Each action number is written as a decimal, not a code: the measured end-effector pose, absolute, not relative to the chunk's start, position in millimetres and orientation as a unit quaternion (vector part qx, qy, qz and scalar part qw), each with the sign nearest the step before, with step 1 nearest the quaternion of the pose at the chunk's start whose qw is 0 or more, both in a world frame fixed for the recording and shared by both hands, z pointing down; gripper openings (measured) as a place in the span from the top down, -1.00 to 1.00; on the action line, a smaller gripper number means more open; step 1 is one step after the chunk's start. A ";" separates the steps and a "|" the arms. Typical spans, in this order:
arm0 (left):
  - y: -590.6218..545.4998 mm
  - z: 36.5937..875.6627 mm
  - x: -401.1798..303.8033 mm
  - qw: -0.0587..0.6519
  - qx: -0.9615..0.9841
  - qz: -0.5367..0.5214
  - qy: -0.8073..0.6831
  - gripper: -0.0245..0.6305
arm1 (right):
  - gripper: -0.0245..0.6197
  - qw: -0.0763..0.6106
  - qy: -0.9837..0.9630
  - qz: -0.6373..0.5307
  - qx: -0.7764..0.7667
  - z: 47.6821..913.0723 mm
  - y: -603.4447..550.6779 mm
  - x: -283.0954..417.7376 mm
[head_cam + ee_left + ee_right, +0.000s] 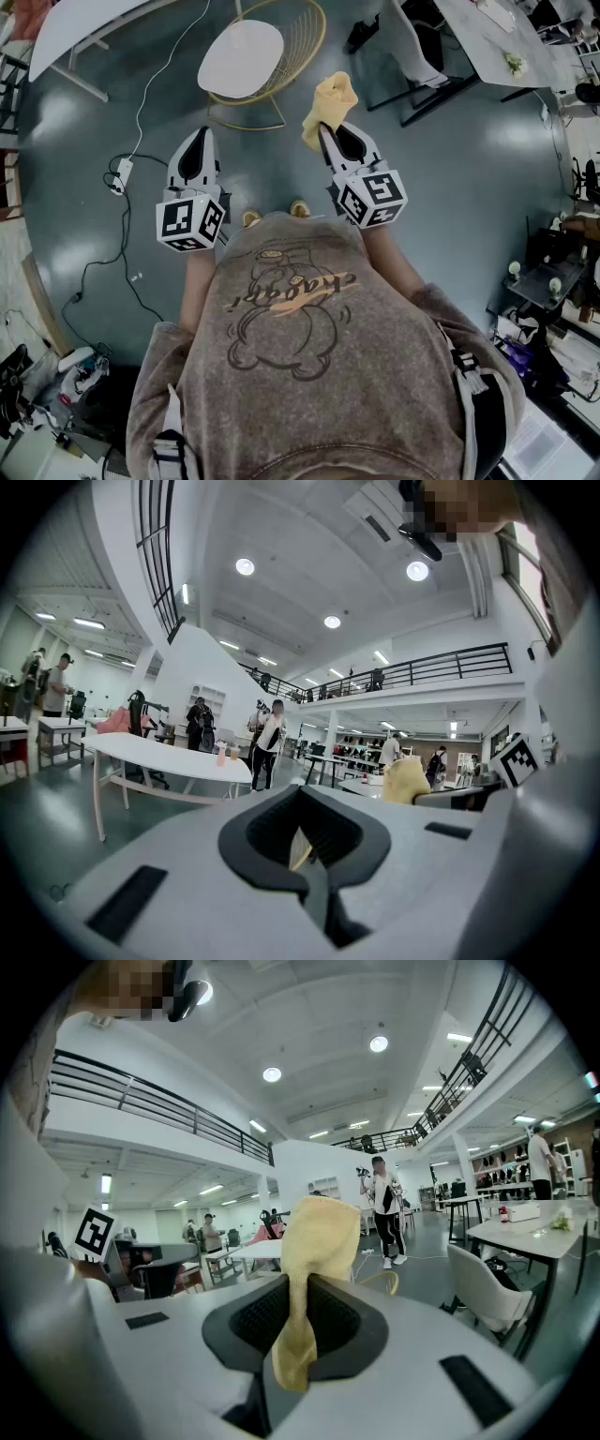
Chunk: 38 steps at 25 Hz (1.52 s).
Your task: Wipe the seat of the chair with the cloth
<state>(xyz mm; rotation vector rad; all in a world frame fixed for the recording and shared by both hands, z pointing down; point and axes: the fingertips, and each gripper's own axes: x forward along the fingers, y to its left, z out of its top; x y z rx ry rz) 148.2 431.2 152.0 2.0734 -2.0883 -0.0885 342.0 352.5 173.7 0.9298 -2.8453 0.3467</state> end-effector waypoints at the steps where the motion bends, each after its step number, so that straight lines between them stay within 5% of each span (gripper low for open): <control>1: 430.1 152.3 148.6 0.098 0.701 -0.030 -0.706 0.90 | 0.71 0.064 -0.942 0.114 0.308 174.2 351.7 342.0; 38: 439.2 171.0 61.5 0.101 0.735 -0.025 -0.671 0.90 | 0.71 0.057 -0.932 0.132 0.334 194.4 367.7 247.6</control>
